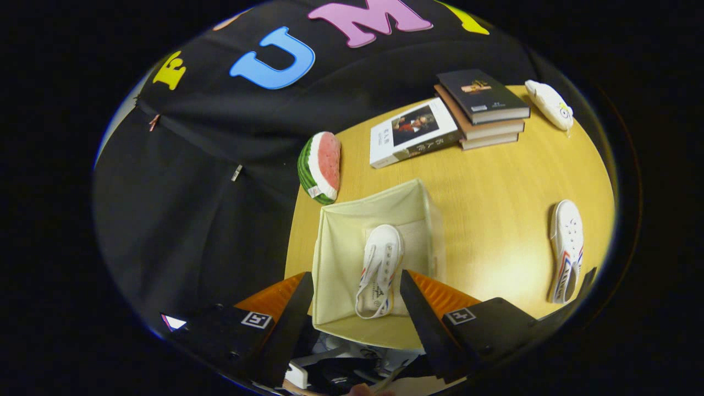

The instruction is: Open the storage box then place both shoes into the box .Put the left shoe in first, then the right shoe, with the right side of both shoes facing outward in a uniform manner.

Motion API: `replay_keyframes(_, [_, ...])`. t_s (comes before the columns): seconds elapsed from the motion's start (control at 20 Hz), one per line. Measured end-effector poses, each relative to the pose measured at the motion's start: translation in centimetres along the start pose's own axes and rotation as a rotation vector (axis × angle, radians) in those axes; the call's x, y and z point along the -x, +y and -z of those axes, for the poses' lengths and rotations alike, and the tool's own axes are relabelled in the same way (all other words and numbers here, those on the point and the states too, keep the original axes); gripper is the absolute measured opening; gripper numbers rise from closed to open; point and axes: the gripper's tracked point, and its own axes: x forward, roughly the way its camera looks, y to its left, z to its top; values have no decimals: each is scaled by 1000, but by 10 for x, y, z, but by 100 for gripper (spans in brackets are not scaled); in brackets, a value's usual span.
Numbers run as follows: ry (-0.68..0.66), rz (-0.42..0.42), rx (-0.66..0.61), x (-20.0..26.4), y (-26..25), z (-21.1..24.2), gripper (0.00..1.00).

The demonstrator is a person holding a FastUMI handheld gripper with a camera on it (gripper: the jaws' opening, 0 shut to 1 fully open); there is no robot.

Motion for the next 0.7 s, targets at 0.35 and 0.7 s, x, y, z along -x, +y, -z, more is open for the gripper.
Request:
replay_keyframes(0.35, [-112, 269, 152, 71, -171, -8, 98])
replay_keyframes(0.7, [-40, 452, 245, 86, -325, 24, 98])
